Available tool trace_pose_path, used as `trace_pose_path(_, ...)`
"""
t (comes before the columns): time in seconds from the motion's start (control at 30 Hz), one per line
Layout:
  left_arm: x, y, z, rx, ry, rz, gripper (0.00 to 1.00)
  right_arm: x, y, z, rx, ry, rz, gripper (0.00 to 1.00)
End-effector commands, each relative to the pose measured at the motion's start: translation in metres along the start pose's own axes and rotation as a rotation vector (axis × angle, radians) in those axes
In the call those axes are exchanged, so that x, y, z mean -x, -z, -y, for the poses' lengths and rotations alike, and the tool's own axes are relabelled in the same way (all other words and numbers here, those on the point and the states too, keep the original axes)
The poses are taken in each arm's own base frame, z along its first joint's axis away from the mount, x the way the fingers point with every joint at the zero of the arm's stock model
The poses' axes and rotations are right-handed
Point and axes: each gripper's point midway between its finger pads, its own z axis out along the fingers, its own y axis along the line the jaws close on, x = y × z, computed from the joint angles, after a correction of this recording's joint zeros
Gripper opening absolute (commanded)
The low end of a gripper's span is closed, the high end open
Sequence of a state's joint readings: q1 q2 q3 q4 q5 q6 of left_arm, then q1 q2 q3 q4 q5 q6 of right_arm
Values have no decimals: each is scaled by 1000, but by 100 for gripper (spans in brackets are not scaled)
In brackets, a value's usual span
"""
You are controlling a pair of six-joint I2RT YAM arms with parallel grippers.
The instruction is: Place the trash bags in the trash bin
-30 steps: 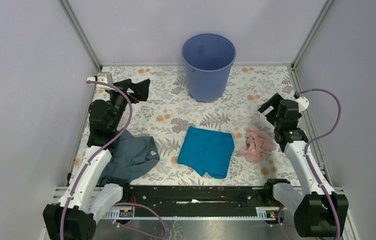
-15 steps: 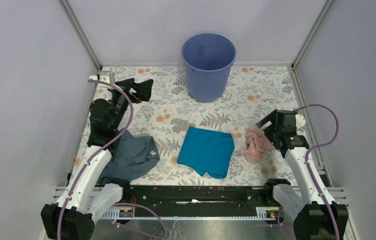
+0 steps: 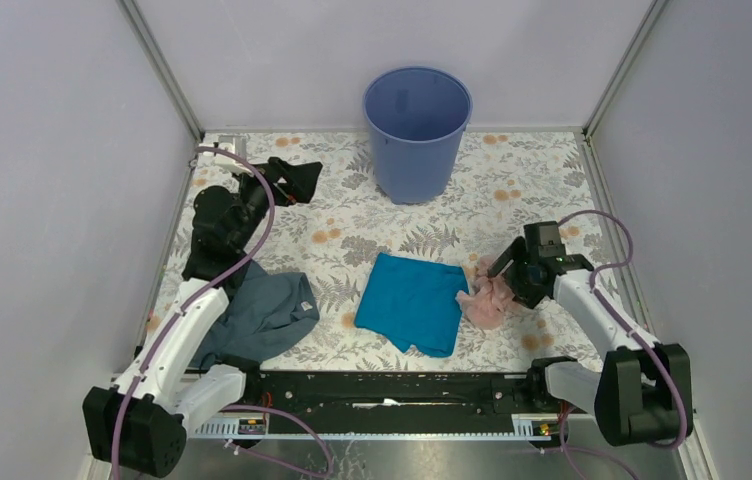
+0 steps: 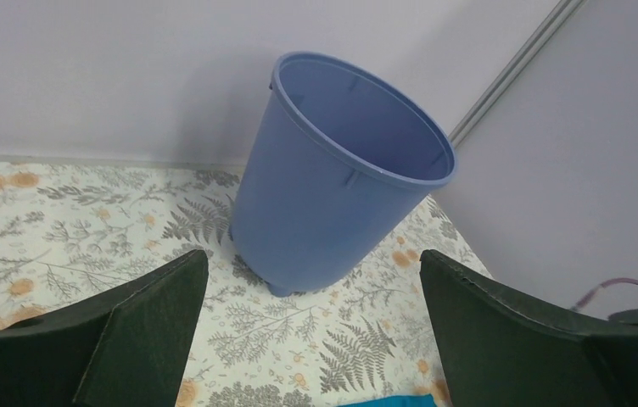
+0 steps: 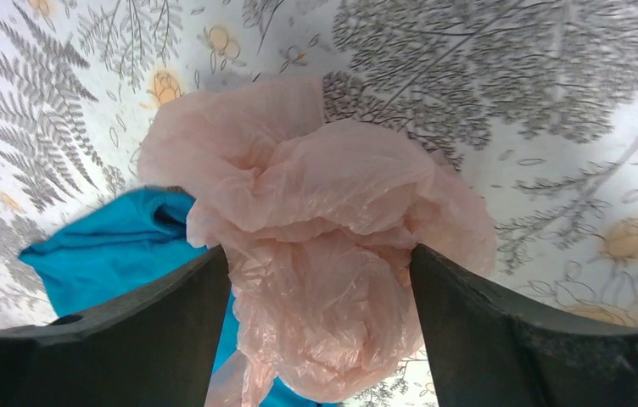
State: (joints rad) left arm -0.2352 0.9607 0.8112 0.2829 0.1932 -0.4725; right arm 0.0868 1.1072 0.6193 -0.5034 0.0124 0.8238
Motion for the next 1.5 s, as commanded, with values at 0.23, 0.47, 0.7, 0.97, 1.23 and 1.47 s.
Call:
trace_pose_path(0.23, -25, -21, 53, -218, 127, -141, 99, 34, -3, -40, 66, 276, 101, 17)
trace_pose_path(0.47, -82, -14, 125, -481, 239, -331, 99, 52, 53, -95, 320, 433, 194, 14)
trace_pose_path(0.7, -152, 8, 189, -678, 277, -575, 99, 36, 84, -145, 513, 484, 130, 12)
trace_pose_path(0.97, -193, 14, 194, -494, -132, -630, 99, 6, 83, -186, 605, 487, 63, 12)
trace_pose_path(1.23, -240, 32, 190, -323, -523, -698, 99, -13, 78, -206, 637, 492, 26, 12)
trace_pose_path(1.47, -235, 21, 166, -136, -626, -672, 89, -16, 79, -208, 633, 499, 29, 12)
